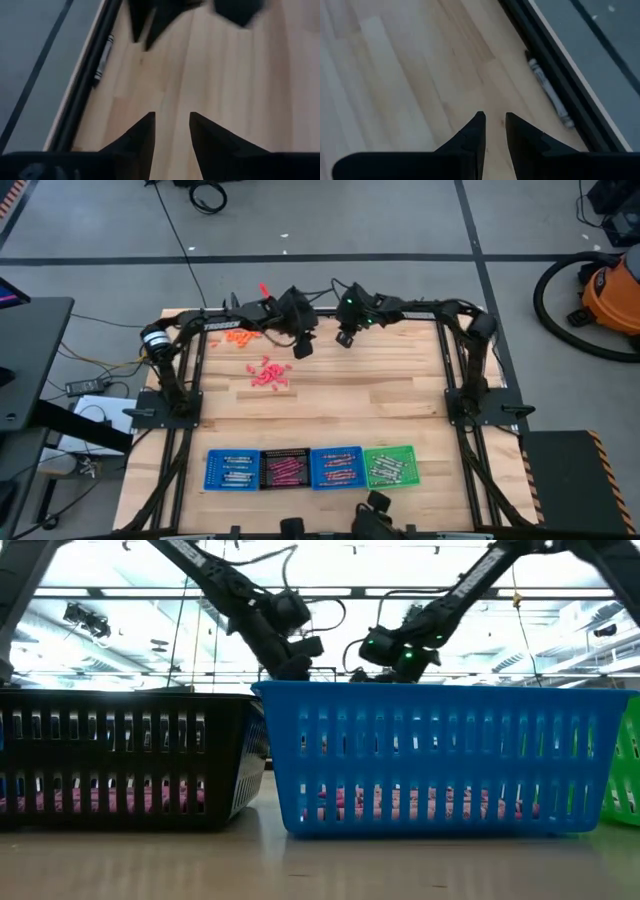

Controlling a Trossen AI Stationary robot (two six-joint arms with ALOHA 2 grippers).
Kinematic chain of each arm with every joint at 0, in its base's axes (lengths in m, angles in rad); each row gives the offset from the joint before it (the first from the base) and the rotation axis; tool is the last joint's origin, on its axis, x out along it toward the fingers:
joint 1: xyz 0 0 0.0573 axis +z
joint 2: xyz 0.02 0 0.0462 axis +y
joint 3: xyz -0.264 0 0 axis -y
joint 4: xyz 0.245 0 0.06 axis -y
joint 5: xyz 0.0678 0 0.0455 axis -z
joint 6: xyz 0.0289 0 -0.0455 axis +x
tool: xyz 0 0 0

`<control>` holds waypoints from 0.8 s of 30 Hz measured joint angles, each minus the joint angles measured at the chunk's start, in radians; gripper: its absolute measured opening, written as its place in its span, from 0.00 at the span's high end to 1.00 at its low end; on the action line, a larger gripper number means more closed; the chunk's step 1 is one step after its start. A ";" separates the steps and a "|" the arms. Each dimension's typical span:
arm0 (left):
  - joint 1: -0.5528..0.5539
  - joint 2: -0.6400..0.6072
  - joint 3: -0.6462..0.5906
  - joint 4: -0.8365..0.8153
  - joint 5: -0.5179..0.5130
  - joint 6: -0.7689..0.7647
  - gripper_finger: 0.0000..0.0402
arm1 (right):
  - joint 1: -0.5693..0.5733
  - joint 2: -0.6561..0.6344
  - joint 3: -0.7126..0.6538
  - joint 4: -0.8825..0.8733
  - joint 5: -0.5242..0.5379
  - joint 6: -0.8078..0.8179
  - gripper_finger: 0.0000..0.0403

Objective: Sort crayons
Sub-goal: Put the black crayon into the left blue bin

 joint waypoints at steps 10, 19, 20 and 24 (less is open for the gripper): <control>-0.079 -0.170 -0.228 0.141 -0.018 -0.076 0.70 | -0.006 0.194 0.297 -0.230 0.091 0.078 0.80; -0.135 -0.209 -0.294 0.189 -0.056 -0.091 0.70 | -0.011 0.308 0.447 -0.339 0.111 0.142 0.80; -0.135 -0.209 -0.294 0.190 -0.057 -0.091 0.70 | -0.011 0.317 0.460 -0.347 0.111 0.149 0.80; -0.141 -0.209 -0.294 0.189 -0.062 -0.090 0.70 | -0.019 0.330 0.486 -0.360 0.104 0.183 0.81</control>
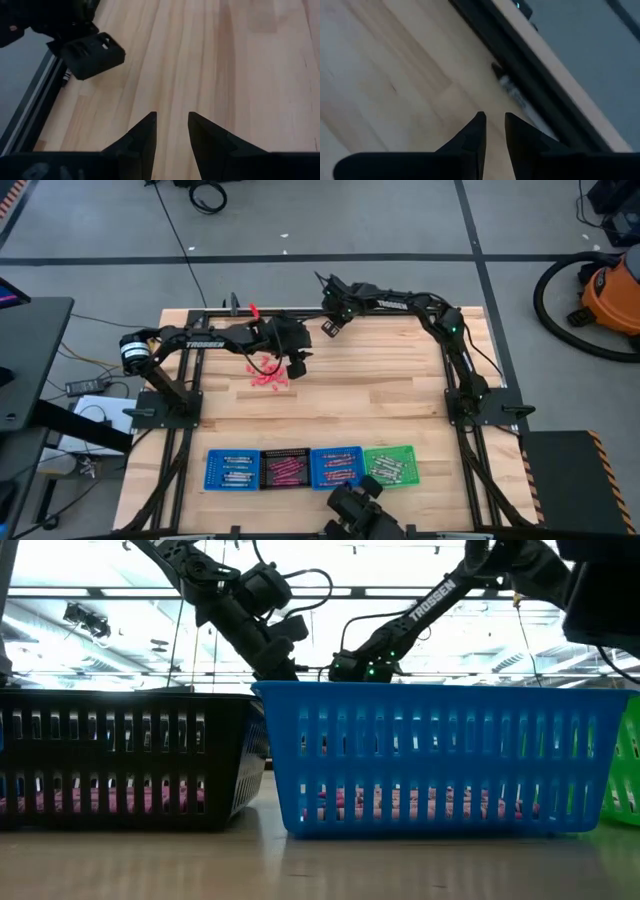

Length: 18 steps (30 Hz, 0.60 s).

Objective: Sort crayons
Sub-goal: Put the black crayon into the left blue bin

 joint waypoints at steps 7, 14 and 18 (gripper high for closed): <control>0.000 0.000 0.000 0.000 0.000 0.007 0.70 | -0.024 0.002 0.000 -0.017 0.003 0.044 0.81; -0.003 0.000 0.000 0.000 0.000 0.004 0.70 | -0.044 0.002 -0.001 -0.023 0.008 0.036 0.80; -0.004 0.000 0.000 -0.003 0.000 0.008 0.70 | -0.037 0.002 -0.001 -0.023 0.015 0.008 0.77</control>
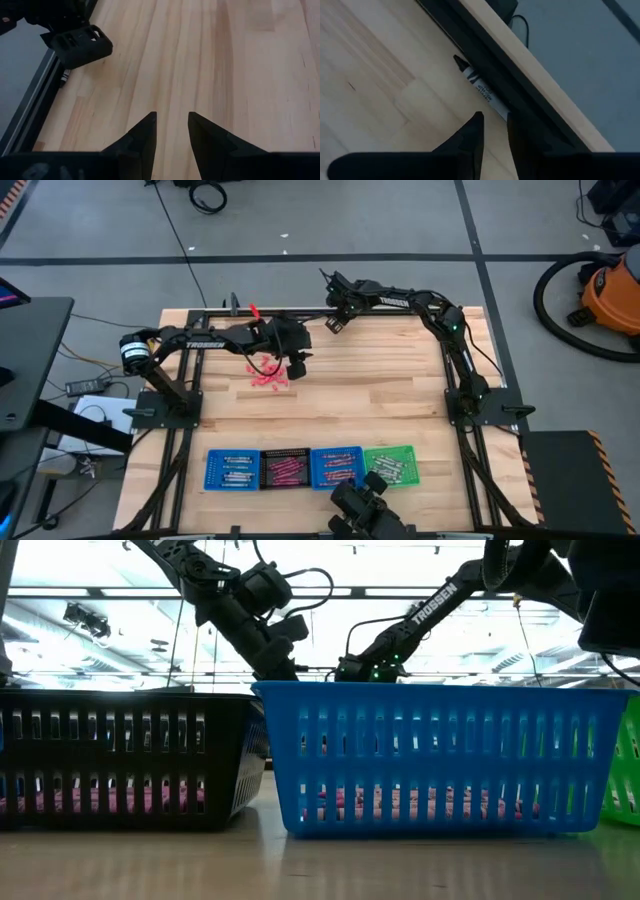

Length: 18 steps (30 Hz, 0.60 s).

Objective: Sort crayons
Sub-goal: Put the black crayon into the left blue bin

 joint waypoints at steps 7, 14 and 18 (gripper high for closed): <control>0.000 0.000 0.000 -0.006 0.000 0.001 0.70 | 0.004 0.000 -0.001 -0.012 0.005 -0.012 0.67; 0.000 0.000 0.000 -0.007 0.000 0.002 0.70 | 0.001 -0.001 -0.011 0.021 -0.002 -0.013 0.55; 0.000 0.000 0.000 -0.007 0.000 0.002 0.70 | -0.006 -0.002 -0.036 0.045 -0.019 -0.010 0.52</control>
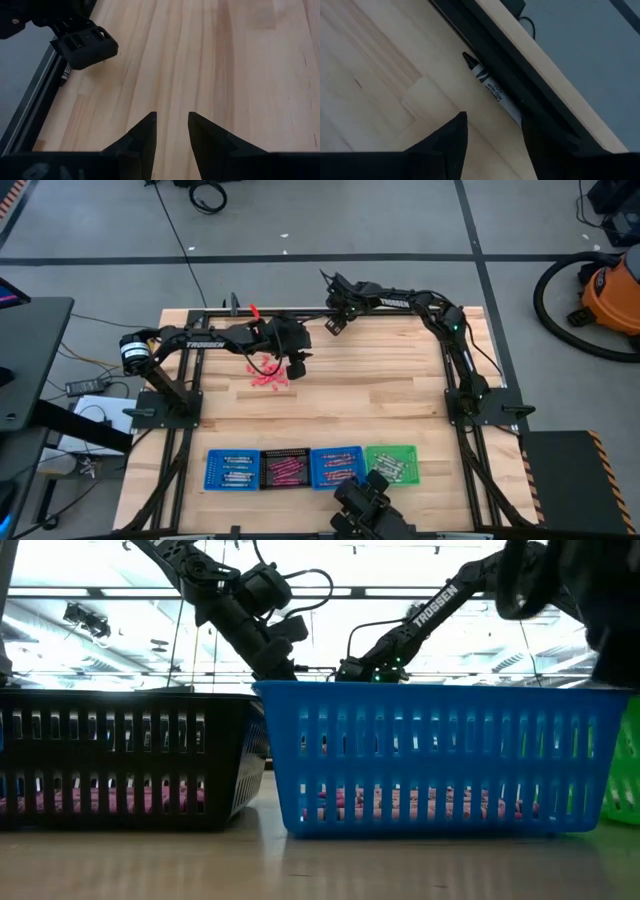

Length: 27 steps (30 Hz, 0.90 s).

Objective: Sort crayons
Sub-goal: Put the black crayon into the left blue bin

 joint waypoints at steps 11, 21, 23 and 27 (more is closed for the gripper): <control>0.000 0.000 0.000 0.001 0.000 0.000 0.70 | 0.001 -0.006 -0.027 0.003 -0.038 -0.024 0.52; 0.000 0.000 0.000 0.002 0.000 -0.001 0.70 | 0.042 -0.023 -0.033 -0.049 0.010 -0.067 0.53; 0.000 0.000 0.000 0.000 0.000 -0.002 0.70 | 0.044 -0.044 -0.035 -0.057 -0.002 -0.062 0.53; 0.000 0.000 0.000 -0.002 0.000 -0.001 0.70 | 0.054 -0.076 -0.032 -0.076 0.007 -0.074 0.53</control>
